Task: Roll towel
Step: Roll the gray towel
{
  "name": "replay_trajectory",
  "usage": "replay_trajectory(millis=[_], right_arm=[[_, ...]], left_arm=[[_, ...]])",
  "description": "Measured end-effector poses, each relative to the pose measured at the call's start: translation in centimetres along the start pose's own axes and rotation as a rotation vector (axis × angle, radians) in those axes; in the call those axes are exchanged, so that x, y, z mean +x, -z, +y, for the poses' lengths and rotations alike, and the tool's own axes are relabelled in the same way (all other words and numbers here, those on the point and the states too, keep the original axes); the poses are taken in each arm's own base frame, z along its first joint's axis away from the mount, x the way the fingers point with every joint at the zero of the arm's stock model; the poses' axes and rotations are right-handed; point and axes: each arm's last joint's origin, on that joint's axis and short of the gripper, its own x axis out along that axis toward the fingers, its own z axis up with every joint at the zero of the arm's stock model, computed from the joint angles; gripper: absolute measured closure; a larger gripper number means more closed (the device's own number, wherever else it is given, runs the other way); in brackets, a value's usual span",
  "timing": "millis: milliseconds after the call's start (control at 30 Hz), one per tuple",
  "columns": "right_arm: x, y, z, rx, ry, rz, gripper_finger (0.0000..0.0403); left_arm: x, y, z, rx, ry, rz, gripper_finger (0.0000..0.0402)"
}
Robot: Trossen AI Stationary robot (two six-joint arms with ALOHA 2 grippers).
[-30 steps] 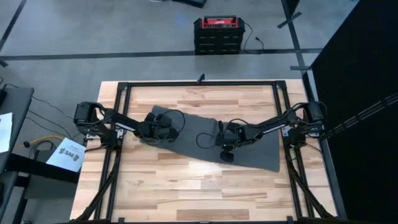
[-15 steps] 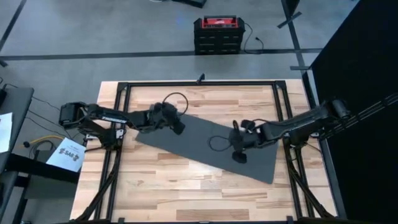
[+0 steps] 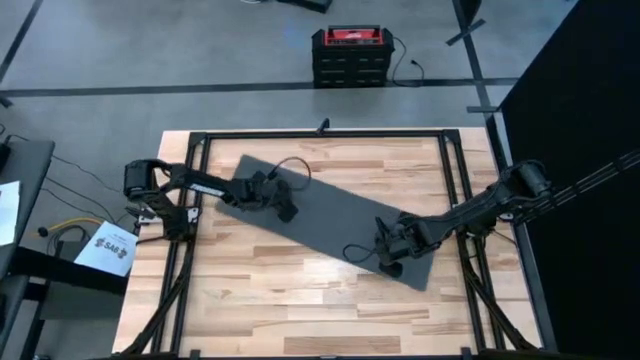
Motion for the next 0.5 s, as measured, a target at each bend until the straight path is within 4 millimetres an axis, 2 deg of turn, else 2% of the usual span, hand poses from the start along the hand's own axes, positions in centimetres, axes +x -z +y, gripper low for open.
replay_trajectory(millis=[133,233,300,367,500], right_arm=[[-1.3,-0.4,0.1,0.031,-0.001,-0.063,0.0403],[-2.8,0.0,0.3,0.01,-0.011,-0.084,0.0403],[-3.6,0.4,0.5,0.05,-0.034,-0.093,0.0403],[-4.1,1.1,0.3,0.164,-0.006,-0.095,0.0403],[-5.5,2.8,-0.8,0.36,0.082,-0.059,0.0397]], left_arm=[[0.5,-1.1,2.8,0.074,-0.063,0.018,0.0268],[0.0,-1.8,3.8,0.117,-0.064,0.021,0.0268],[-1.0,-2.4,3.7,0.132,-0.012,-0.002,0.0268],[-2.6,-3.8,2.9,0.105,0.075,-0.093,0.0268],[-6.1,-5.7,0.2,0.095,0.288,-0.354,0.0268]])
